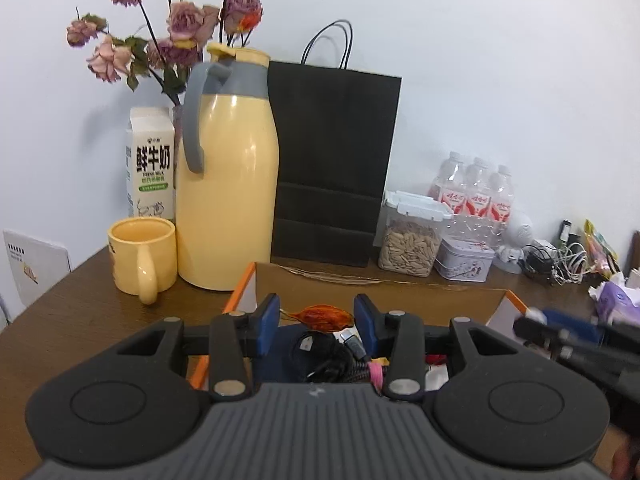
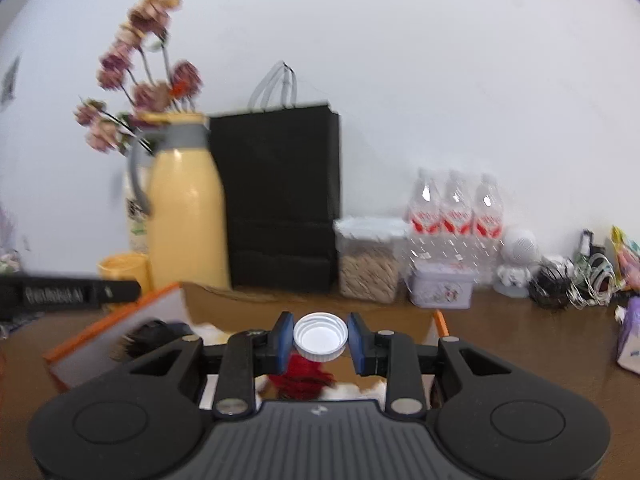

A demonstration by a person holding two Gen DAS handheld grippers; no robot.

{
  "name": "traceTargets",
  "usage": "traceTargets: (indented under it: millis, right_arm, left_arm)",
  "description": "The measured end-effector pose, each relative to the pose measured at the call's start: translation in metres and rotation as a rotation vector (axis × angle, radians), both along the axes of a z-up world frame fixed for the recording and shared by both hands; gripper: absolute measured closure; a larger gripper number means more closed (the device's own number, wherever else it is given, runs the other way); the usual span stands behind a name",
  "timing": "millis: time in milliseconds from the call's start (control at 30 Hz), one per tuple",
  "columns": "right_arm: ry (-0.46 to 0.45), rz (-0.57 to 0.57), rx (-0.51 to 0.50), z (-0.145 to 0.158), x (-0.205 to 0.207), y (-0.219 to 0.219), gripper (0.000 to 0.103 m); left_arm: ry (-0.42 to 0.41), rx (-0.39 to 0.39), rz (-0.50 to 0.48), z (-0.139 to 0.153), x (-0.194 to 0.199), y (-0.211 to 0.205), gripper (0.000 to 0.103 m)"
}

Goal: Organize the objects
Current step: 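Lower the cap and leaf into the box and open both tools, then withdraw both tools from the box toward the last white cap beside it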

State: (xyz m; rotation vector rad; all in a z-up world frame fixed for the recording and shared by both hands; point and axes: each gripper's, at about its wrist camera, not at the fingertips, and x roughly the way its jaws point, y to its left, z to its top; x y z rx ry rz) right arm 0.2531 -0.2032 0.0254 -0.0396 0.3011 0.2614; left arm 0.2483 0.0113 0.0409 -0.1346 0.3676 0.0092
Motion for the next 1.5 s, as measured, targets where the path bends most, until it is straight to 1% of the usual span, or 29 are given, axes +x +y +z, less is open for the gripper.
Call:
traceTargets:
  millis: [67, 133, 300, 367, 400, 433, 467, 500, 533, 567, 600, 633, 800, 1133, 1233, 1400, 1500]
  right_arm:
    - [0.036, -0.002, -0.008, -0.011, 0.007, -0.002, 0.075]
    - [0.065, 0.0, 0.001, -0.018, 0.011, -0.005, 0.075]
    - [0.08, 0.011, -0.013, -0.024, 0.011, -0.002, 0.075]
    - [0.082, 0.006, -0.019, -0.025, 0.01, -0.001, 0.075]
    - [0.081, 0.0, -0.022, -0.025, 0.008, -0.002, 0.07]
    - [0.083, -0.004, -0.022, -0.025, 0.008, -0.002, 0.065]
    - [0.083, -0.009, -0.019, -0.025, 0.007, -0.003, 0.051]
    - [0.078, -0.017, -0.018, -0.025, 0.006, -0.004, 0.035]
    - [0.07, -0.028, -0.018, -0.024, 0.004, -0.005, 0.028]
    - [0.058, -0.038, -0.018, -0.023, 0.002, -0.005, 0.015]
    - [0.047, -0.046, -0.016, -0.022, 0.001, -0.006, 0.005]
    - [0.041, -0.051, -0.01, -0.022, 0.0, -0.007, 0.0]
    - [0.043, -0.055, -0.006, -0.02, -0.001, -0.008, 0.0]
    - [0.024, -0.037, -0.025, -0.018, -0.012, -0.004, 0.0]
    - [0.012, -0.025, -0.029, -0.017, -0.018, -0.003, 0.0]
    - [-0.016, 0.009, -0.034, -0.013, -0.035, -0.002, 0.0]
    - [-0.027, 0.039, -0.044, -0.012, -0.046, 0.0, 0.0]
  left_arm:
    - [0.017, 0.004, -0.01, -0.006, 0.006, -0.003, 0.061]
    - [0.026, 0.025, -0.022, -0.012, 0.008, -0.006, 0.061]
    - [0.02, 0.033, -0.029, -0.016, 0.005, -0.006, 0.061]
    - [0.007, 0.039, -0.022, -0.015, 0.002, -0.006, 0.056]
    - [0.001, 0.046, -0.019, -0.014, 0.001, -0.007, 0.047]
    - [-0.007, 0.053, -0.012, -0.013, -0.001, -0.007, 0.036]
    - [-0.018, 0.058, -0.005, -0.012, -0.003, -0.007, 0.029]
    - [-0.026, 0.06, -0.001, -0.011, -0.005, -0.006, 0.017]
    - [-0.033, 0.06, 0.005, -0.01, -0.007, -0.006, 0.004]
    - [-0.04, 0.058, 0.012, -0.009, -0.008, -0.005, 0.0]
    - [-0.051, 0.055, 0.019, -0.008, -0.009, -0.004, 0.0]
    - [-0.053, 0.052, 0.023, -0.008, -0.01, -0.004, 0.0]
    - [-0.035, 0.049, 0.032, -0.01, -0.008, -0.001, 0.0]
    - [-0.04, 0.044, 0.039, -0.01, -0.013, 0.0, 0.0]
    - [-0.049, 0.033, 0.032, -0.007, -0.019, 0.002, 0.0]
    - [-0.071, 0.04, 0.028, -0.004, -0.035, 0.007, 0.0]
    - [-0.063, 0.045, 0.032, -0.006, -0.045, 0.012, 0.0]
